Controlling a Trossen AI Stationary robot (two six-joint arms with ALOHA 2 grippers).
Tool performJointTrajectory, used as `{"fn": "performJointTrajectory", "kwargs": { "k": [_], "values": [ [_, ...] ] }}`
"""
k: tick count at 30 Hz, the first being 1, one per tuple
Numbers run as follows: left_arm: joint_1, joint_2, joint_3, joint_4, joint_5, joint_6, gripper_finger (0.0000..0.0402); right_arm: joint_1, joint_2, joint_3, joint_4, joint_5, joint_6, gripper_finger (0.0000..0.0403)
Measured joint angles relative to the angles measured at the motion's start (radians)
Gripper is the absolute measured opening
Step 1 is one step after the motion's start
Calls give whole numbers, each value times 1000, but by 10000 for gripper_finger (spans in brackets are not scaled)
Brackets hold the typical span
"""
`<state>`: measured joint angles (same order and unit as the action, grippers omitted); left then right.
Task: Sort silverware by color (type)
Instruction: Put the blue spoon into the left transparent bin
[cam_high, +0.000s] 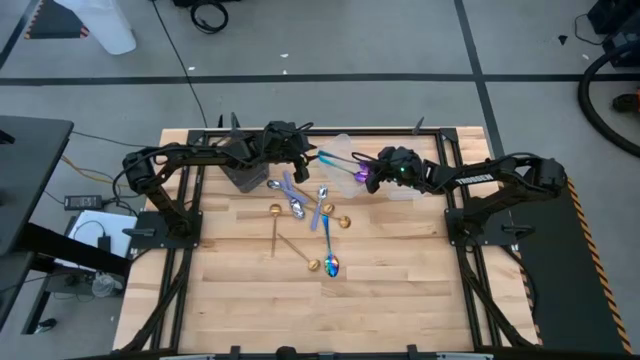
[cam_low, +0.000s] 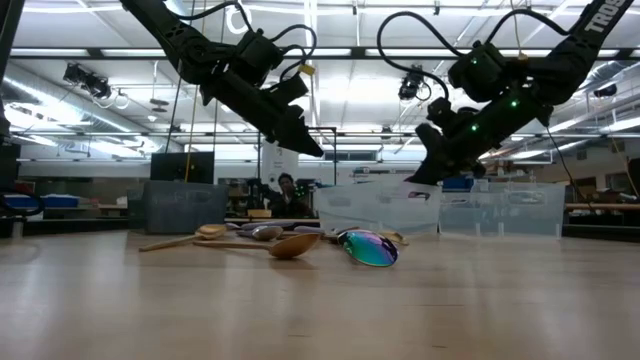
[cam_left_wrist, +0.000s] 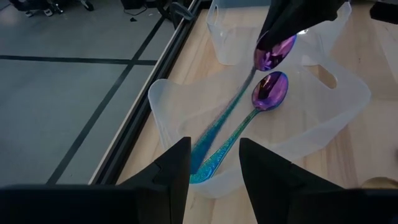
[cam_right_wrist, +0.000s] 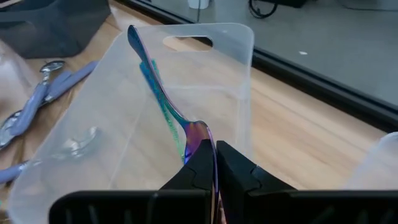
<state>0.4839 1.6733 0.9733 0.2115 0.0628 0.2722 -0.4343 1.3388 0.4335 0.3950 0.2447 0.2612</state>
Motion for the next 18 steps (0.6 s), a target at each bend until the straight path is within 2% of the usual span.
{"fn": "performJointTrajectory", "kwargs": {
  "k": [13, 18],
  "values": [
    [-7, 0, 0, 2, 0, -26, 144, 8, 0, 0, 0, -2, -2, 20],
    [-12, 0, 0, 2, 0, -25, 144, 8, 0, 0, 0, -2, -2, 42]
  ]
}}
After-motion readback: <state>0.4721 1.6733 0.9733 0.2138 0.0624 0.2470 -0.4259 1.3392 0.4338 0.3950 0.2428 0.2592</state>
